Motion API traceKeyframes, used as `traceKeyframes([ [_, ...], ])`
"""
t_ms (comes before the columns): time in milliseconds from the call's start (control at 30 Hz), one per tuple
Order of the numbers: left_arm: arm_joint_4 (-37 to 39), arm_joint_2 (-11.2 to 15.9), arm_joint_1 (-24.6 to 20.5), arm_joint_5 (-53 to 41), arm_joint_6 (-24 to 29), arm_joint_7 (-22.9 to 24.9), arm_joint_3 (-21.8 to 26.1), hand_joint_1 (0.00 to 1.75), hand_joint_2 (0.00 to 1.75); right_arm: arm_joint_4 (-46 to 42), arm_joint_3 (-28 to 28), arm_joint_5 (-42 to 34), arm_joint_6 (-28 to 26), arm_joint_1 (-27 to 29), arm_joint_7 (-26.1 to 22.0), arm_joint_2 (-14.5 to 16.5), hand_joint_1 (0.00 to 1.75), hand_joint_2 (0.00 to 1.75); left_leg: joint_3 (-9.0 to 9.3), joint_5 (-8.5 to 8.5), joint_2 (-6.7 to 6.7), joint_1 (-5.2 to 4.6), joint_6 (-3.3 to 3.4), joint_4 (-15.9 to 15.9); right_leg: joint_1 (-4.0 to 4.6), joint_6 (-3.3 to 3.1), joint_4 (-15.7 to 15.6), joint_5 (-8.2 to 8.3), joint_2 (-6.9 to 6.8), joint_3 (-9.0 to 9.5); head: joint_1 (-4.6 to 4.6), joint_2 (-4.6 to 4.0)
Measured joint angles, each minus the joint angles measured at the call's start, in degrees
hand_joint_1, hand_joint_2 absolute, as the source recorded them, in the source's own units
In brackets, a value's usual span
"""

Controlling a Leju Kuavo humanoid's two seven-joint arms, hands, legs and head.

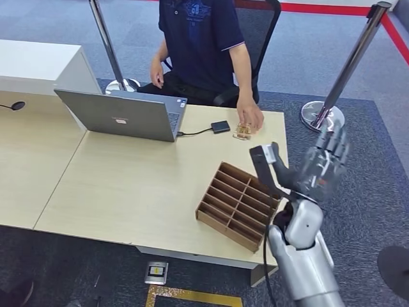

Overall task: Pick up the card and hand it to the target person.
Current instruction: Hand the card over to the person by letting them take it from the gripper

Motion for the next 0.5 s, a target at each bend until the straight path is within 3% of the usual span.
traceKeyframes([
  [67, 0.0, 0.0, 0.3, -0.2, -0.1, 0.3, 0.2, 0.00, 0.00, -13.3, -6.4, -1.7, -1.4, 9.4, -6.1, 0.6, 0.00, 0.00, -0.10, -0.06, -0.01, -0.01, 0.02, 0.0, -0.01, 0.03, 0.0, -0.03, 0.00, -0.09, -0.02, 0.00],
  [133, 0.0, -0.1, 0.4, -0.4, -0.2, 0.6, 0.3, 0.00, 0.00, -25.1, -14.9, -7.5, -1.8, 17.0, -15.1, 3.3, 0.00, 0.00, -0.17, -0.09, 0.00, -0.01, 0.01, 0.0, -0.01, 0.04, 0.0, -0.06, 0.00, -0.20, -0.02, 0.00],
  [233, 0.0, -0.3, 0.4, -0.5, -0.4, 0.8, 0.6, 0.00, 0.00, -36.1, -28.7, -25.3, -1.9, 24.3, -28.7, 7.0, 0.00, 0.00, -0.16, -0.13, 0.04, -0.01, -0.01, 0.0, -0.01, 0.03, 0.0, -0.08, 0.00, -0.21, -0.01, 0.00],
  [300, 0.0, -0.6, 0.3, -0.8, -0.7, 0.9, 0.8, 0.00, 0.00, -38.4, -36.9, -37.0, -1.9, 27.1, -35.2, 8.5, 0.00, 0.00, -0.11, -0.13, 0.09, -0.02, -0.01, 0.0, -0.01, 0.02, 0.0, -0.07, 0.00, -0.18, 0.01, 0.00],
  [367, 0.1, -0.8, 0.3, -1.1, -1.1, 0.9, 0.8, 0.00, 0.00, -37.6, -44.4, -43.5, -1.9, 28.2, -39.5, 9.4, 0.00, 0.00, -0.05, -0.12, 0.13, -0.03, 0.00, 0.0, -0.01, 0.03, 0.0, -0.06, 0.00, -0.13, -0.02, 0.00],
  [500, 0.1, -1.1, 0.2, -1.0, -1.3, 0.7, 1.0, 0.00, 0.00, -26.5, -60.4, -44.8, -1.7, 25.9, -46.2, 9.7, 0.00, 0.00, 0.06, -0.06, 0.14, -0.03, 0.06, 0.0, -0.01, 0.08, 0.0, 0.01, 0.00, 0.02, -0.02, 0.00],
])
